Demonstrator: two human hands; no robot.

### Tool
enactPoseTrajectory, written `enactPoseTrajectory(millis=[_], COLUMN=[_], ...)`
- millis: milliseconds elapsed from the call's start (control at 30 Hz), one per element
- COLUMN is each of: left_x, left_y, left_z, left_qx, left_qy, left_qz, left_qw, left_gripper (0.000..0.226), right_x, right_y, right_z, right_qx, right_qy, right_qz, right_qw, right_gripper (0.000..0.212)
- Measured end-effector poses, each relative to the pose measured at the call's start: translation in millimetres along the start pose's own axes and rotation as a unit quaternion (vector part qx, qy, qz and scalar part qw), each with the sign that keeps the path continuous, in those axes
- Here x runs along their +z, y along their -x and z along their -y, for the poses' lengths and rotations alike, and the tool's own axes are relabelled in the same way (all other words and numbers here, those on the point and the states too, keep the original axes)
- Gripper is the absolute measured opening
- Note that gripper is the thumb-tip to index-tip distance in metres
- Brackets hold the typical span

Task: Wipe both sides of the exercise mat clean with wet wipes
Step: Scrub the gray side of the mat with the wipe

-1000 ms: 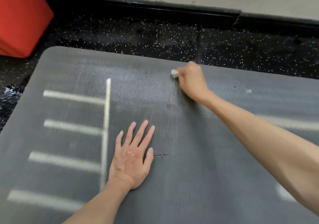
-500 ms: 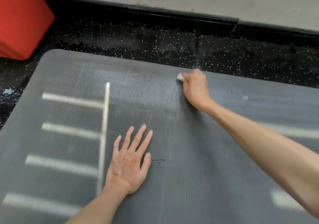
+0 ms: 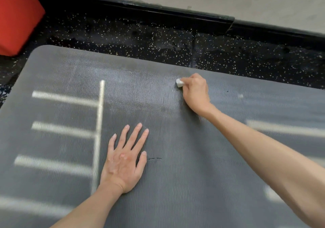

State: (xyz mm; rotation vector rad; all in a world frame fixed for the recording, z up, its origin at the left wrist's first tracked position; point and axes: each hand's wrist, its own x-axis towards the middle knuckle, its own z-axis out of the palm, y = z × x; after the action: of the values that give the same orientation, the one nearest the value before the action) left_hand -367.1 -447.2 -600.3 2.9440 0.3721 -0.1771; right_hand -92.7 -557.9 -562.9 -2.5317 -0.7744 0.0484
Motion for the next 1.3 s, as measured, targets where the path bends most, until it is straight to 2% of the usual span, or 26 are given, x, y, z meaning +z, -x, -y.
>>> enactPoseTrajectory(millis=[67,167,200,300,367,500,533,600,667,700,800,833,867,933,1000,1133,1167,1267,1300], left_x=[-1,-1,0,1,1,1,1,1,1,1,1,1,2,2,3,2,2,3,3], left_y=[0,-2,-2,-2,-1,-3,-3,-3,-3,-3,-4,-4,-4,-4,-3,-3,-4,-3,-3], left_z=[0,1,0,0,1,1,1,1,0,0,0,0,1,0,-1,0,1,0,-1], left_qx=[-0.002,-0.001,-0.001,0.0,-0.002,0.0,0.001,0.001,-0.002,-0.002,0.0,0.001,0.0,-0.002,-0.002,-0.002,-0.002,-0.005,-0.005], left_qy=[0.0,-0.003,-0.004,0.0,0.002,0.004,0.003,0.009,0.012,0.009,0.004,0.003,0.002,0.006,0.004,0.002,0.001,0.003,0.004], left_qz=[-0.004,-0.005,-0.006,-0.007,-0.008,-0.013,-0.015,-0.014,-0.017,-0.019,-0.021,-0.021,-0.021,-0.018,-0.018,-0.02,-0.02,-0.024,-0.024], left_qw=[1.0,1.0,1.0,1.0,1.0,1.0,1.0,1.0,1.0,1.0,1.0,1.0,1.0,1.0,1.0,1.0,1.0,1.0,1.0], left_gripper=[0.06,0.061,0.06,0.06,0.06,0.061,0.061,0.061,0.061,0.061,0.061,0.061,0.061,0.061,0.061,0.061,0.06,0.06,0.06], right_x=[8,11,7,1,5,4,2,0,4,6,1,-3,-5,-7,-4,-7,-9,-9,-7], right_y=[22,69,67,43,56,98,89,69,78,93,138,132,120,97,107,165,158,122,122], right_z=[14,22,18,9,15,22,17,6,8,14,25,21,14,1,2,20,16,-1,-3], right_qx=[-0.016,-0.109,-0.112,-0.037,-0.038,-0.145,-0.129,-0.068,-0.053,-0.076,-0.168,-0.175,-0.156,-0.093,-0.081,-0.171,-0.166,-0.092,-0.077], right_qy=[-0.002,-0.031,-0.034,-0.023,-0.009,-0.039,-0.039,-0.02,-0.006,-0.011,-0.043,-0.035,-0.023,-0.002,-0.002,-0.048,-0.047,-0.014,-0.007], right_qz=[0.0,0.079,0.087,0.009,-0.005,0.121,0.112,0.026,-0.003,0.013,0.141,0.15,0.133,0.048,0.03,0.164,0.156,0.033,0.015], right_qw=[1.0,0.99,0.989,0.999,0.999,0.981,0.985,0.997,0.999,0.997,0.975,0.972,0.978,0.994,0.996,0.97,0.973,0.995,0.997], right_gripper=[0.02,0.014,0.014,0.019,0.016,0.014,0.014,0.014,0.015,0.017,0.031,0.031,0.028,0.021,0.02,0.03,0.031,0.022,0.018])
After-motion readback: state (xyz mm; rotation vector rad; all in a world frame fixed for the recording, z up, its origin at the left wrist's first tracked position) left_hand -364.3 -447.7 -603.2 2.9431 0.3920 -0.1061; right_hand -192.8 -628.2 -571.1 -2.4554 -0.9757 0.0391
